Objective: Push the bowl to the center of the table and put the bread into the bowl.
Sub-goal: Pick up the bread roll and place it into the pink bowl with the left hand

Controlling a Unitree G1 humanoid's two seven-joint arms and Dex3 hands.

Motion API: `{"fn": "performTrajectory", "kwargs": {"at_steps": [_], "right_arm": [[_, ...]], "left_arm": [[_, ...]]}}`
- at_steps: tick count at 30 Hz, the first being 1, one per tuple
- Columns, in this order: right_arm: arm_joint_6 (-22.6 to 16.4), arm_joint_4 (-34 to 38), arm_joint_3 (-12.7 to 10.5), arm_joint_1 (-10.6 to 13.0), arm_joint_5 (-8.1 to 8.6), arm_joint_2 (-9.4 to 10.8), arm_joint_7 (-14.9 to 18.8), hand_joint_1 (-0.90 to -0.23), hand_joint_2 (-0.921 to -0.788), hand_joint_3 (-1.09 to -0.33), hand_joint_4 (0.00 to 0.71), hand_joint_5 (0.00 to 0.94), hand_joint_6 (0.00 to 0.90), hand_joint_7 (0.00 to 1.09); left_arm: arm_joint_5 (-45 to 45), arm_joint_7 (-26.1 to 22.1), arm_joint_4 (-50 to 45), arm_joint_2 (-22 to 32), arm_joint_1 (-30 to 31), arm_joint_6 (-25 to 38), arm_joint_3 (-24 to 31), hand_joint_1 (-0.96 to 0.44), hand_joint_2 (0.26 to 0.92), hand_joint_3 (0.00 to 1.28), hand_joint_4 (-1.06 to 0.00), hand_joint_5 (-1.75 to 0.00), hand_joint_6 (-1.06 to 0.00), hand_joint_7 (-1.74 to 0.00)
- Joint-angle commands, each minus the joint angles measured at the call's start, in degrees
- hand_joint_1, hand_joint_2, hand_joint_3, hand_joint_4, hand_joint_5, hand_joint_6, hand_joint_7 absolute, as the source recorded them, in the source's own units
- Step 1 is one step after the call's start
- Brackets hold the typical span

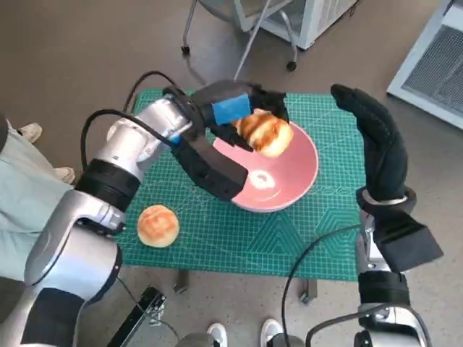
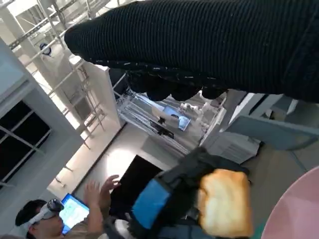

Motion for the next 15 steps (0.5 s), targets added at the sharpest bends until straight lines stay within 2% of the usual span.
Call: {"fn": "performTrajectory", "kwargs": {"at_steps": [1, 2, 3, 6, 10, 15], "right_arm": [[-0.51, 0.62, -0.37, 1.71, 0.39, -0.46, 0.45, -0.595, -0.921, -0.794, 0.354, 0.049, 0.023, 0.8], [-0.69, 0.66, -0.41, 1.79, 0.43, -0.46, 0.42, -0.594, -0.921, -0.793, 0.354, 0.048, 0.024, 0.8], [-0.8, 0.69, -0.42, 1.82, 0.43, -0.45, 0.38, -0.592, -0.921, -0.793, 0.355, 0.047, 0.024, 0.8], [-1.27, 0.98, -0.47, 1.96, 0.47, -0.39, 0.25, -0.588, -0.921, -0.793, 0.356, 0.046, 0.026, 0.79], [-1.67, 1.17, -0.49, 2.08, 0.21, -0.18, -0.12, -0.583, -0.921, -0.796, 0.357, 0.044, 0.028, 0.78], [-1.7, 0.86, -0.41, 2.2, -0.08, 0.14, -0.58, -0.577, -0.921, -0.803, 0.358, 0.041, 0.031, 0.78]], "left_arm": [[-0.12, -3.08, 0.05, 0.02, -1.25, -0.11, -0.78, -0.07, 0.917, 0.33, -0.42, -0.38, -0.39, -1.01], [-0.06, -3.58, -0.03, 0.07, -1.23, -0.46, -1.03, -0.02, 0.918, 0.31, -0.43, -0.25, -0.45, -0.7], [-0.01, -3.86, -0.13, 0.14, -1.22, -0.69, -1.19, -0.01, 0.919, 0.27, -0.43, -0.16, -0.49, -0.49], [0.11, -4.62, -0.26, 0.37, -1.21, -1.56, -1.65, 0.0, 0.92, 0.2, -0.42, -0.05, -0.54, -0.22], [-0.83, -5.63, -0.34, 0.86, -0.87, -2.51, -1.15, -0.01, 0.91, 0.11, -0.39, -0.01, -0.56, -0.11], [-3.2, -7.62, -2.0, 2.3, 0.13, -3.44, 0.79, -0.04, 0.87, 0.05, -0.34, 0.0, -0.56, -0.06]]}}
